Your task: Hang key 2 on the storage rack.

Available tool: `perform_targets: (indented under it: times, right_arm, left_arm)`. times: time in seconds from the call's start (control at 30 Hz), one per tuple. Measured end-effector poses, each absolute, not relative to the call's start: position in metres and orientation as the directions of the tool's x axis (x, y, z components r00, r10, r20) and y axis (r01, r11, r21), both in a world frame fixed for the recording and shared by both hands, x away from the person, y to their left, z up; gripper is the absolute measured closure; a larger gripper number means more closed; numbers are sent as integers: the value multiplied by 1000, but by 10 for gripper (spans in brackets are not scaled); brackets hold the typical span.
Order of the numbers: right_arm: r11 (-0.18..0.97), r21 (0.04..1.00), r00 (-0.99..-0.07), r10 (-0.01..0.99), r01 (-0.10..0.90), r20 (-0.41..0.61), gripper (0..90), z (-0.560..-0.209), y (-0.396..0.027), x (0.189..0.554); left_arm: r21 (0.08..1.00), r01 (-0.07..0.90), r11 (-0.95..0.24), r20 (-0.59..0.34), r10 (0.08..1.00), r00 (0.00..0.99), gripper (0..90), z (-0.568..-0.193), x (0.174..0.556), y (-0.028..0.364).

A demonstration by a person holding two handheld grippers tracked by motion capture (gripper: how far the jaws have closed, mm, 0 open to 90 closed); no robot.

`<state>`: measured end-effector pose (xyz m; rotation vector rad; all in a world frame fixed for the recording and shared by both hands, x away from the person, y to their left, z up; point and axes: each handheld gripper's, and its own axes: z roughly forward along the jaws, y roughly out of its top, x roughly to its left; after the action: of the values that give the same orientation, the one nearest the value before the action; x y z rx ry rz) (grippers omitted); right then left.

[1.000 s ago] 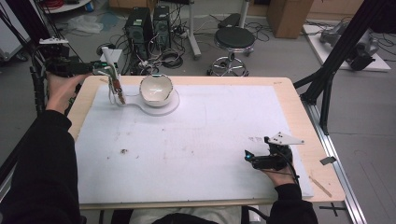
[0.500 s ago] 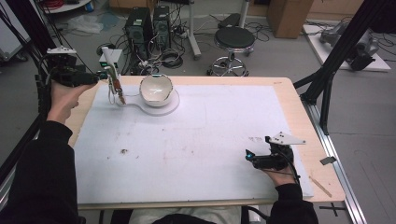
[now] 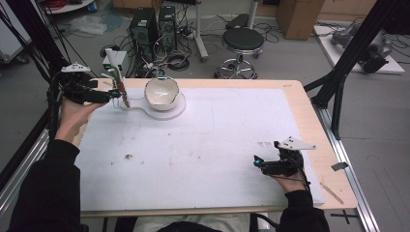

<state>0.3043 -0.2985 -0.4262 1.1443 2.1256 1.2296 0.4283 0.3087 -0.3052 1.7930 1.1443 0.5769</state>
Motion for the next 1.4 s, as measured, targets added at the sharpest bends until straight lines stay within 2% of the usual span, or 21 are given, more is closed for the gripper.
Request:
perform_targets:
  times: [0.5, 0.87, 1.03, 1.4]
  right_arm:
    - [261, 857, -568, 822, 445, 44, 7, -426, -299, 304]
    - [256, 859, -565, 823, 444, 47, 8, -425, -300, 303]
    - [256, 861, -567, 823, 440, 45, 7, -425, -302, 303]
    - [247, 863, -562, 826, 441, 50, 8, -425, -305, 303]
  left_arm:
    - [864, 479, -152, -107, 875, 472, 17, -331, 406, 309]
    - [817, 518, -253, -86, 835, 544, 17, -357, 391, 290]
    - [803, 534, -263, -94, 830, 549, 17, -370, 384, 288]
    - [800, 522, -296, -64, 823, 564, 17, -373, 364, 282]
